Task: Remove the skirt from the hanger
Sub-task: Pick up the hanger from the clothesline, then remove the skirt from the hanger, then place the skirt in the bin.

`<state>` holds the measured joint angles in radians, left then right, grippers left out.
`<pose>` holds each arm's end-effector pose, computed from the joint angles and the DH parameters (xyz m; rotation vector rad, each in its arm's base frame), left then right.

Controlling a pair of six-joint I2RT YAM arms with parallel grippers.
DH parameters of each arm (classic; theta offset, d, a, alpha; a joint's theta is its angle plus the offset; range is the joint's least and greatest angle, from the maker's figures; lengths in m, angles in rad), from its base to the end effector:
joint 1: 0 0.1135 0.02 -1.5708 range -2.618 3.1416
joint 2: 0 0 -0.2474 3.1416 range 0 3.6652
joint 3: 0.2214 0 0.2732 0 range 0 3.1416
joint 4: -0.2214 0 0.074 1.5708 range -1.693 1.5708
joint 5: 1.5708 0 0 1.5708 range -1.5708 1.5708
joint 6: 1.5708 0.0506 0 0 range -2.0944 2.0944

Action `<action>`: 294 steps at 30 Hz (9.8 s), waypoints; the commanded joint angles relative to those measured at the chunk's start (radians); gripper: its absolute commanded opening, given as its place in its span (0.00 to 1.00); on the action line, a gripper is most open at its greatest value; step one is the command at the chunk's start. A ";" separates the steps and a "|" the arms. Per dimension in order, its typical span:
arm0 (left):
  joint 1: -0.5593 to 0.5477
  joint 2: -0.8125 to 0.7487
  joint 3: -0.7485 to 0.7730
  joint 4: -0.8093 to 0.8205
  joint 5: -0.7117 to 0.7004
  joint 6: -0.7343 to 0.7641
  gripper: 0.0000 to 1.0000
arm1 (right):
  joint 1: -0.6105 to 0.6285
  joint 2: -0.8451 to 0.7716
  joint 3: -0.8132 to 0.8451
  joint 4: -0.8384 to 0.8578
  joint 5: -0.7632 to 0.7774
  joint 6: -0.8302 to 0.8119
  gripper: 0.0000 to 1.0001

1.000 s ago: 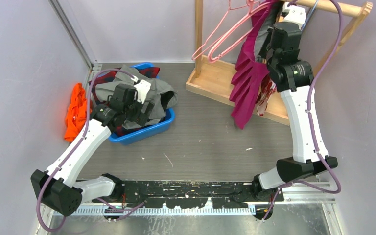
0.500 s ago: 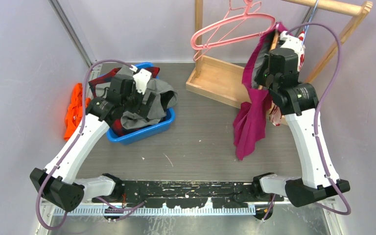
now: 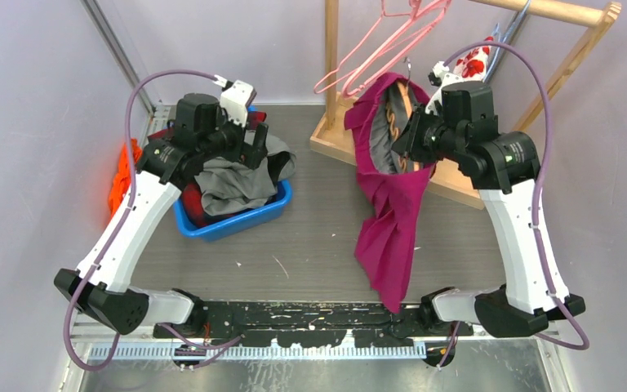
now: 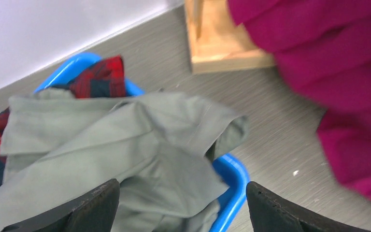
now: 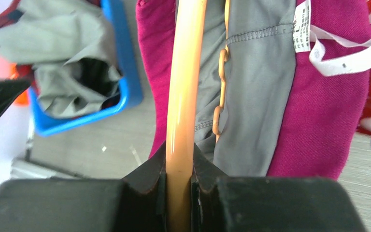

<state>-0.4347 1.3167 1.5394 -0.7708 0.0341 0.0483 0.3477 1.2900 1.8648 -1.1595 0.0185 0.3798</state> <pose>0.2812 -0.1325 0.4054 0.5292 2.0632 -0.2651 0.2320 0.0831 0.4777 0.0459 2.1822 0.3984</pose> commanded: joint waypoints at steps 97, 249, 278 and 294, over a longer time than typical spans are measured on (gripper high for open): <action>0.083 0.573 0.860 0.233 0.106 -0.132 0.00 | 0.332 0.059 0.061 -0.075 -0.155 -0.208 0.01; -0.080 0.487 0.786 -0.074 0.058 -0.032 0.00 | 0.333 0.124 0.150 0.100 0.051 -0.264 0.01; 0.142 0.202 1.029 0.039 -0.257 0.179 0.00 | 0.322 -0.128 -0.204 0.440 0.468 -0.318 0.01; 0.141 0.118 0.688 0.060 -0.191 0.114 0.00 | 0.287 -0.102 -0.189 0.440 0.416 -0.328 0.01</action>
<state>-0.2935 1.4117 2.2871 -0.7910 -0.2573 0.2382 0.6434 1.2045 1.6325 -0.8169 0.4309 0.0547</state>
